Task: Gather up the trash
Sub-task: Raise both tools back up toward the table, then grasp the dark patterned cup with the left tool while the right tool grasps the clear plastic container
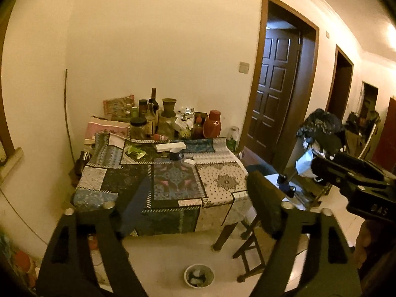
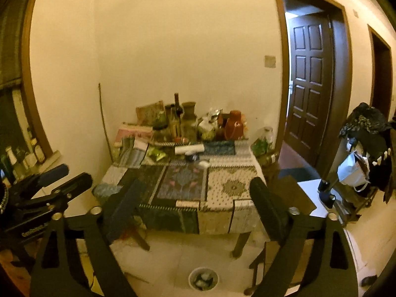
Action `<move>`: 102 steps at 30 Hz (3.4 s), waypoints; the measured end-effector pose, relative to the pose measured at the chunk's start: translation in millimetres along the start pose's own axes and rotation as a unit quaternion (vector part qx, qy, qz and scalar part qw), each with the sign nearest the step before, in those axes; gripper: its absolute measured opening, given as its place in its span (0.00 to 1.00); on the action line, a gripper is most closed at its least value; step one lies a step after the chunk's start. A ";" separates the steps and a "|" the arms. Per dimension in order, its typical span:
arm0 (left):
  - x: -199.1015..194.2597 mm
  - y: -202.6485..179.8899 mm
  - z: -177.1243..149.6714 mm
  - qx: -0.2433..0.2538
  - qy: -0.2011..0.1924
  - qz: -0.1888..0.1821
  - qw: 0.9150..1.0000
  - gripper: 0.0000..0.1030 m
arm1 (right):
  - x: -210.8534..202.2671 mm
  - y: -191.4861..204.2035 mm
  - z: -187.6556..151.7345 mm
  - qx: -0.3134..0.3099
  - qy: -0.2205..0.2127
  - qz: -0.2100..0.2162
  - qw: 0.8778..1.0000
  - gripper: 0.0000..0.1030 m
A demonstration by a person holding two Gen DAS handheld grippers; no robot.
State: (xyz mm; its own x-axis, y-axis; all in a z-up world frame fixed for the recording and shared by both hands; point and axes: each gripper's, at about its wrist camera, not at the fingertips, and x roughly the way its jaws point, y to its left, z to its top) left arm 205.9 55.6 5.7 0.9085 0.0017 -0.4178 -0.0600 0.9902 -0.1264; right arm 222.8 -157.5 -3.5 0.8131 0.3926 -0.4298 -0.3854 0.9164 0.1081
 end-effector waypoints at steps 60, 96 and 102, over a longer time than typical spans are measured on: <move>571.5 115.9 65.4 -0.054 0.268 -0.022 0.962 0.89 | 478.4 -87.7 36.1 0.071 0.289 -0.039 0.954 0.93; 596.3 136.1 39.6 -0.029 0.261 -0.018 0.965 0.65 | 580.6 -45.4 -23.6 0.061 0.351 0.004 0.934 0.03; 566.8 124.7 58.9 -0.033 0.230 -0.014 0.973 0.65 | 549.8 -45.4 -4.1 0.055 0.329 0.005 0.943 0.02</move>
State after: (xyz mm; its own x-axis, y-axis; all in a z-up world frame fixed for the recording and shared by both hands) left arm 737.7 188.3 -193.9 0.6304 -0.1028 -0.7694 -0.0776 0.9779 -0.1942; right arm 685.5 16.4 -248.3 0.3497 0.3010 -0.8872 -0.3137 0.9299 0.1919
